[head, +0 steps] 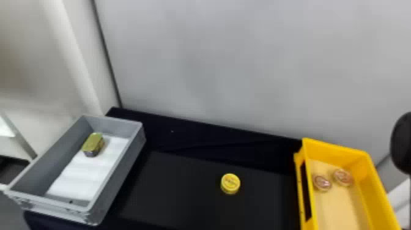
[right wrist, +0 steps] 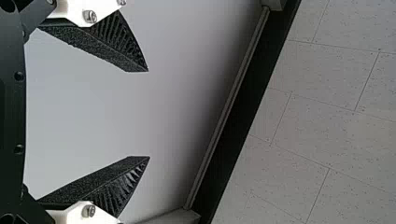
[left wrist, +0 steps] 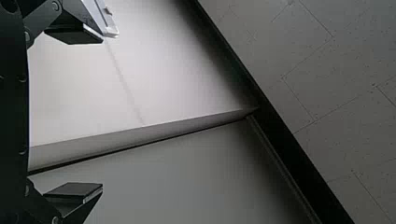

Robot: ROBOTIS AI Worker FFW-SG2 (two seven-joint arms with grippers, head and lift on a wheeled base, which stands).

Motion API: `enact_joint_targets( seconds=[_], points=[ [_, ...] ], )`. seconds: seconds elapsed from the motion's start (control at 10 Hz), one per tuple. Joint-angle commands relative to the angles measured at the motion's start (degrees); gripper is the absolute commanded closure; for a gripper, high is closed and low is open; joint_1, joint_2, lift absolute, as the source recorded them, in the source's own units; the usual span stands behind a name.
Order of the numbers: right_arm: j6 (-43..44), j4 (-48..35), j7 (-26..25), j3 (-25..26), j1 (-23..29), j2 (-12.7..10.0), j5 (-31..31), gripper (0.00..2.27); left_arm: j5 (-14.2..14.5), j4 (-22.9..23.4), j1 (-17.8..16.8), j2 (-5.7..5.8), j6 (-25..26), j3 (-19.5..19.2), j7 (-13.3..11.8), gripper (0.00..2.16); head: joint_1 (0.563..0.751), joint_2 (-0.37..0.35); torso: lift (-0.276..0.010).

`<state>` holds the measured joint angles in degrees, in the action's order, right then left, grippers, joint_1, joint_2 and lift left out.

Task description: Pick up the round yellow can and place it in the yellow rectangular box

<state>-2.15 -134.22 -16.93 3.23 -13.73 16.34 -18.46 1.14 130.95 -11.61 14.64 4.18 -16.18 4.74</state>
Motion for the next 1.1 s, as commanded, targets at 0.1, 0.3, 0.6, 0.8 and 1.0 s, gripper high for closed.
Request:
enact_joint_targets(
  seconds=[0.1, 0.3, 0.6, 0.8, 1.0],
  points=[
    [0.66, 0.10, 0.06, -0.24, -0.15, 0.18, -2.82, 0.12, 0.00, -0.08, 0.01, 0.05, 0.05, 0.17, 0.01, 0.15, 0.694, -0.078, 0.000],
    [0.57, -0.07, -0.03, -0.33, -0.15, 0.27, -3.88, 0.12, 0.00, -0.08, -0.08, 0.05, 0.40, 0.26, 0.01, 0.15, 0.694, -0.078, 0.000],
    [0.04, -0.42, -0.03, -0.42, -0.24, 0.35, -3.96, 0.12, 0.00, -0.08, -0.17, 0.14, 0.48, 0.26, -0.08, 0.15, 0.694, -0.078, 0.000],
    [-2.16, -1.04, -0.56, -0.86, -0.42, 0.44, -3.96, 0.12, 0.00, -0.08, -0.17, 0.05, 0.48, 0.26, -0.08, 0.15, 0.694, -0.078, 0.000],
    [-2.77, -1.39, -0.74, -0.94, -0.59, 0.62, -3.79, 0.13, 0.00, 0.00, -0.17, -0.04, 0.48, 0.26, -0.08, 0.15, 0.694, -0.078, 0.000]
  ],
)
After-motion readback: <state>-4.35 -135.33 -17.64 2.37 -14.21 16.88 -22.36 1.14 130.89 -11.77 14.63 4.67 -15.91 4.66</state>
